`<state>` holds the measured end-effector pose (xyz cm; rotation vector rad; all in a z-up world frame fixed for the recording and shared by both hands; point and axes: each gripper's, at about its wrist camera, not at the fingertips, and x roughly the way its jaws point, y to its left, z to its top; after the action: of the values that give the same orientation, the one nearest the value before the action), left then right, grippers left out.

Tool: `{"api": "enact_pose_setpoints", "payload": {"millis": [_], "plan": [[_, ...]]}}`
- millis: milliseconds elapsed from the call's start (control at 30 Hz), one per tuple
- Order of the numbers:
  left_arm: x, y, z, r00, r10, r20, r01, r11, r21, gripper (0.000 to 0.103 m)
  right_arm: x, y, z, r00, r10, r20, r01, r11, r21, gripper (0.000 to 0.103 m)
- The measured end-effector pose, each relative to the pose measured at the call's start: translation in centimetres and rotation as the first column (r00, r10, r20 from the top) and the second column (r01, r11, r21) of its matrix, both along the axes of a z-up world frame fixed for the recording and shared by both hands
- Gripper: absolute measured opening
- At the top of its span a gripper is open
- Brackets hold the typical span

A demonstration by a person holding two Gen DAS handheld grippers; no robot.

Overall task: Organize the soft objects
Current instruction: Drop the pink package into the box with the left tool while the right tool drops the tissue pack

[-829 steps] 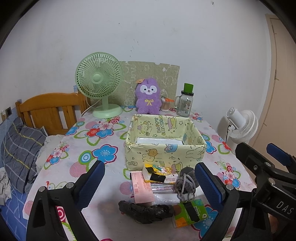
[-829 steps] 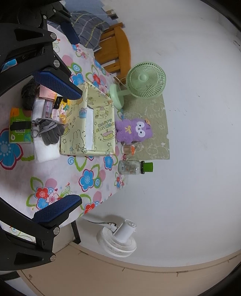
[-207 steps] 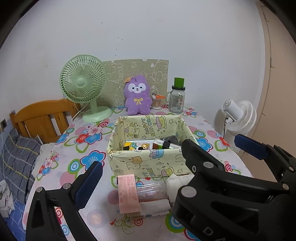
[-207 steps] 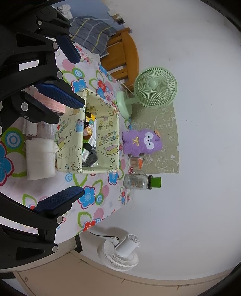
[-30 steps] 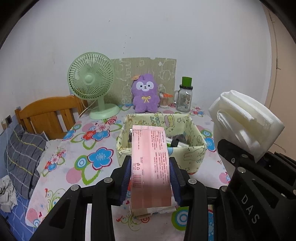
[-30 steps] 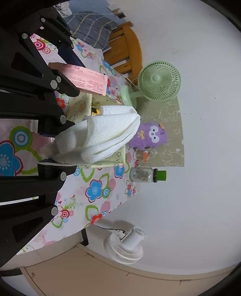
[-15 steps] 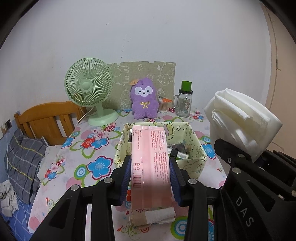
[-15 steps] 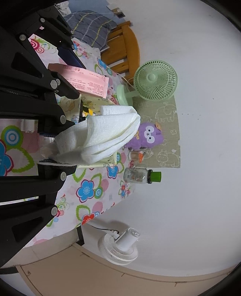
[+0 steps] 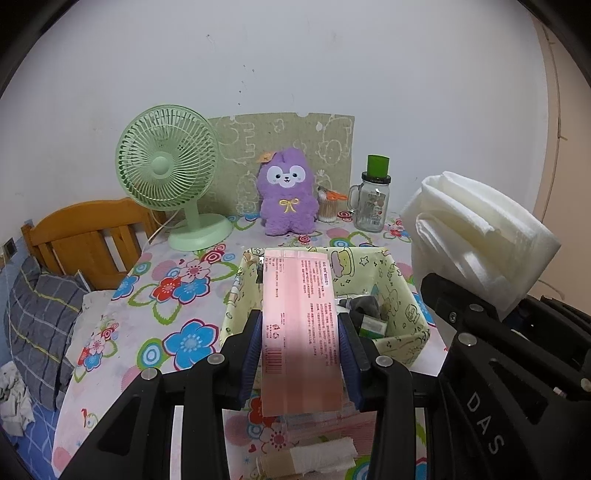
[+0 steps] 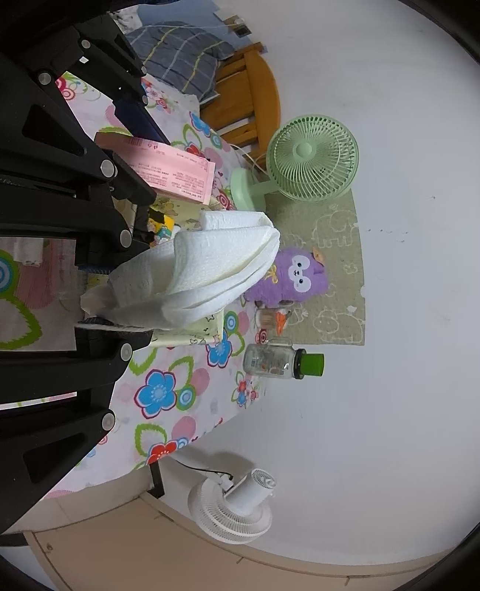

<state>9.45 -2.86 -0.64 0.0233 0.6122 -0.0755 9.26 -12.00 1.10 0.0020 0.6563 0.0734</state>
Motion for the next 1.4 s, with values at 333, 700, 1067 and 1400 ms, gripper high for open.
{"api": "enact_pose_setpoints", "payload": {"millis": [333,700,1067,1400], "plan": [[2.6,0.0,-0.4,1.0,-0.015,-0.012,0.015,1.0,-0.001,0.04,3.1,0.1,-0.8,1.0,0.009,-0.017,-0.009,1.0,0.013,0.02],[5.5,0.0,-1.4,0.998,-0.049,-0.047,0.048,0.998,-0.032,0.04,6.0,0.0,-1.9,0.999,0.028,-0.047,-0.026,0.999,0.038,0.02],[8.6,0.0,-3.2,0.995,-0.041,-0.091,0.039,0.999,-0.031,0.042,8.9,-0.1,-3.8,0.994,0.07,-0.088,-0.064,0.996,0.068,0.02],[10.3,0.3,-5.0,0.989,-0.045,-0.142,0.04,0.998,-0.04,0.059,10.9,0.3,-5.6,0.987,0.111,-0.121,-0.101,0.991,0.086,0.023]]}}
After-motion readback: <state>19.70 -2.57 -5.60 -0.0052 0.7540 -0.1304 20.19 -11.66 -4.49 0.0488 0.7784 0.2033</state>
